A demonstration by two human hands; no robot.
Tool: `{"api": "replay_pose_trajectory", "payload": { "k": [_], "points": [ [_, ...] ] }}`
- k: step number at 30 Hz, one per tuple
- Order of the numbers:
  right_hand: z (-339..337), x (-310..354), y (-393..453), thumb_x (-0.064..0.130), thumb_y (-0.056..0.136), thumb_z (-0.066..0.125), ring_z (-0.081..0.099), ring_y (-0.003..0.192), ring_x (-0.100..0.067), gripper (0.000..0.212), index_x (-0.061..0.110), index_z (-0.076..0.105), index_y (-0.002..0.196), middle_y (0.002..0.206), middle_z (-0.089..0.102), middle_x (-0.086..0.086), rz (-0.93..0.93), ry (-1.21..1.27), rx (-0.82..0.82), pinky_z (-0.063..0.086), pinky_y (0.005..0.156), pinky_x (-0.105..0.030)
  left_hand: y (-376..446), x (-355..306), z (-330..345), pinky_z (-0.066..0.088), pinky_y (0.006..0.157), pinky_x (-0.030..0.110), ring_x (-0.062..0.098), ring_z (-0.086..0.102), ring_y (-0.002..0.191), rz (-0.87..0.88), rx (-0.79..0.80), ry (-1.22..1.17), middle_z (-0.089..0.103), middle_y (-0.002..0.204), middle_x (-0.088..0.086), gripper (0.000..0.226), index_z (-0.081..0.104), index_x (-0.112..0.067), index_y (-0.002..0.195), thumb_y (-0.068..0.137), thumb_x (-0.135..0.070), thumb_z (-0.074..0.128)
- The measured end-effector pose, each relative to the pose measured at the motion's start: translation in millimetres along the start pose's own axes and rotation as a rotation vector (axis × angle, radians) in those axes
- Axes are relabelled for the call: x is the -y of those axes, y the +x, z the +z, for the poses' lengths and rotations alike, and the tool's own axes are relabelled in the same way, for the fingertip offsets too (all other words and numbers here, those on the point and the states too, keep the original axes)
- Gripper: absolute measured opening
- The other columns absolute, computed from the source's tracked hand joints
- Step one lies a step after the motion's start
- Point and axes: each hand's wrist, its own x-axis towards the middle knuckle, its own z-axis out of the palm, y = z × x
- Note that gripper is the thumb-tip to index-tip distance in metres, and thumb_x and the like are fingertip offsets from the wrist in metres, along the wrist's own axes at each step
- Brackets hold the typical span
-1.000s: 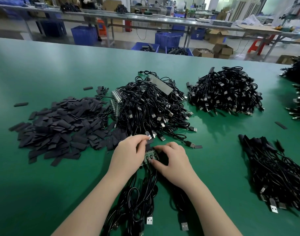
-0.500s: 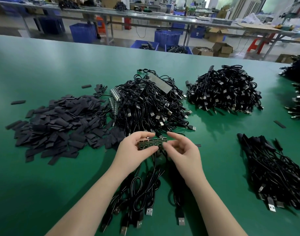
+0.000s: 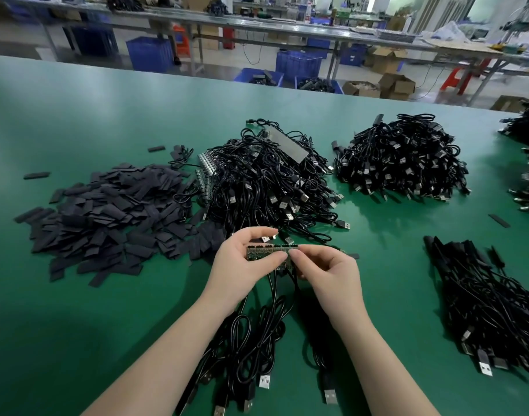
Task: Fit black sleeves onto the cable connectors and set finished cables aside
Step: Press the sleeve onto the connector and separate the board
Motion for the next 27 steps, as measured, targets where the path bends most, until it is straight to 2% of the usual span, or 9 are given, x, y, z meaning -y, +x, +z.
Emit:
{"api": "replay_pose_trajectory", "payload": {
  "k": [4, 9, 13, 19, 22, 25, 27],
  "points": [
    [2, -1, -1, 0.023, 0.081, 0.081, 0.064, 0.065, -0.001, 0.006, 0.026, 0.077, 0.079, 0.074, 0.074, 0.009, 0.015, -0.02, -0.004, 0.052, 0.066, -0.017, 0, 2, 3, 0.054, 0.093, 0.041, 0.01, 0.068, 0.097, -0.04, 0.013, 0.076, 0.072, 0.101, -0.012, 0.042, 0.067, -0.045, 0.104, 0.065, -0.04, 0.079],
    [1, 0, 0, 0.025, 0.08, 0.081, 0.063, 0.064, -0.002, 0.007, 0.027, 0.076, 0.075, 0.072, 0.074, 0.009, 0.026, -0.054, 0.012, 0.05, 0.062, -0.014, -2, 0, 6, 0.048, 0.101, 0.042, 0.01, 0.06, 0.114, -0.074, 0.001, 0.104, 0.067, 0.114, -0.017, 0.044, 0.064, -0.05, 0.104, 0.062, -0.047, 0.077],
    [4, -1, -1, 0.022, 0.081, 0.08, 0.051, 0.056, -0.001, 0.014, 0.022, 0.073, 0.069, 0.06, 0.064, 0.012, 0.008, -0.077, -0.025, 0.043, 0.057, -0.012, -2, -2, 6, 0.053, 0.092, 0.044, 0.012, 0.065, 0.102, -0.064, -0.059, 0.086, 0.069, 0.104, -0.012, 0.042, 0.063, -0.048, 0.097, 0.061, -0.036, 0.082],
    [8, 0, -3, 0.021, 0.082, 0.08, 0.051, 0.054, 0.002, 0.016, 0.023, 0.072, 0.068, 0.057, 0.063, 0.014, -0.006, -0.115, -0.066, 0.042, 0.057, -0.012, -2, -1, 10, 0.053, 0.09, 0.047, 0.021, 0.066, 0.099, -0.072, -0.124, 0.076, 0.07, 0.104, -0.005, 0.041, 0.063, -0.04, 0.093, 0.061, -0.027, 0.085],
    [9, 0, -3, 0.021, 0.082, 0.08, 0.052, 0.055, 0.001, 0.016, 0.023, 0.071, 0.068, 0.058, 0.064, 0.014, 0.003, -0.128, -0.077, 0.043, 0.058, -0.013, -4, 3, 12, 0.056, 0.084, 0.038, 0.016, 0.067, 0.091, -0.064, -0.154, 0.097, 0.07, 0.1, -0.004, 0.042, 0.06, -0.037, 0.092, 0.064, -0.02, 0.086],
    [10, 0, -4, 0.019, 0.082, 0.079, 0.054, 0.055, 0.002, 0.019, 0.025, 0.069, 0.067, 0.061, 0.066, 0.016, -0.032, -0.171, -0.095, 0.042, 0.057, -0.01, -5, 3, 14, 0.051, 0.062, 0.017, 0.004, 0.065, 0.067, -0.032, -0.178, 0.148, 0.07, 0.086, -0.005, 0.04, 0.057, -0.039, 0.087, 0.066, -0.018, 0.084],
    [10, 1, -6, 0.02, 0.082, 0.079, 0.058, 0.059, 0.002, 0.017, 0.025, 0.07, 0.069, 0.066, 0.069, 0.015, -0.047, -0.176, -0.103, 0.044, 0.059, -0.01, -5, 4, 14, 0.05, 0.062, 0.016, 0.002, 0.066, 0.068, -0.042, -0.171, 0.146, 0.071, 0.088, -0.004, 0.039, 0.059, -0.038, 0.091, 0.068, -0.019, 0.084]
  ]
}}
